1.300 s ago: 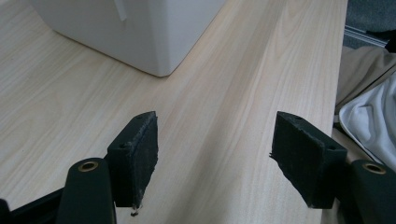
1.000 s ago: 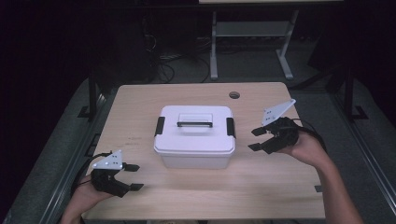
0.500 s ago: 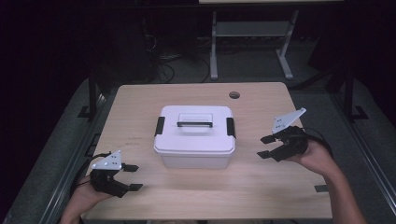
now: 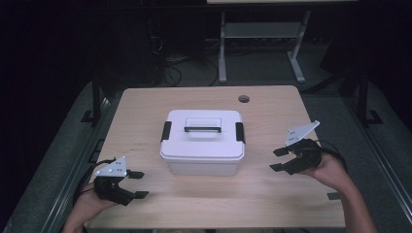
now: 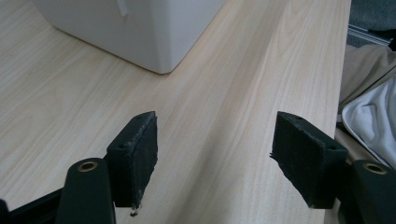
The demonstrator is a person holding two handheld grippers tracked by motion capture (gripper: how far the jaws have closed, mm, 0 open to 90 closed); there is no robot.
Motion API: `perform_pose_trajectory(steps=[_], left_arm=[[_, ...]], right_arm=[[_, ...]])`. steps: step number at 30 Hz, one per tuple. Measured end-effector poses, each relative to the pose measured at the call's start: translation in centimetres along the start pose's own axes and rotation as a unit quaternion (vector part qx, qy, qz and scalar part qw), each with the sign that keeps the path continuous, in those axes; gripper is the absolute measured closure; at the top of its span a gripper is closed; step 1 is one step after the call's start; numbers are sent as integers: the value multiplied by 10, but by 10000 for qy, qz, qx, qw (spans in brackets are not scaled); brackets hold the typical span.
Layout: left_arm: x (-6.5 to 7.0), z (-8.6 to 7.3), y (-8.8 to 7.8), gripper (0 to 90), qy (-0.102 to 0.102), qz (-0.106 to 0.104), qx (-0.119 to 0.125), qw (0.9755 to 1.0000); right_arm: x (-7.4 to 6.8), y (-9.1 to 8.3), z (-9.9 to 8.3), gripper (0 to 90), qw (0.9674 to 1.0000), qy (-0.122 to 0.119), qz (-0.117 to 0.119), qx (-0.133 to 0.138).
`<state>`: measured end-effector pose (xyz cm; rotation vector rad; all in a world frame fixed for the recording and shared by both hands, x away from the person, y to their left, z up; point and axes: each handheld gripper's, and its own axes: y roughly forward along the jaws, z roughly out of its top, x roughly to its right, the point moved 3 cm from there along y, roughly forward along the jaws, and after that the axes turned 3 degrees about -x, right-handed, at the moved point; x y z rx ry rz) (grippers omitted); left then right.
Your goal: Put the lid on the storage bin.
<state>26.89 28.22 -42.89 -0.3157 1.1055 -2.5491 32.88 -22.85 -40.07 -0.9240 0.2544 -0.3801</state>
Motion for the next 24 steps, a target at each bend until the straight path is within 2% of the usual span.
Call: perform_pose_trajectory(steps=[17,24], left_arm=[[0,0,0,300,19,19,-3,10000],[1,-2,0,299,-38,2,8,10000]], right_arm=[[-5,6,-28,414,9998,175,8,74],[-8,9,-35,397,9998,186,15,77]])
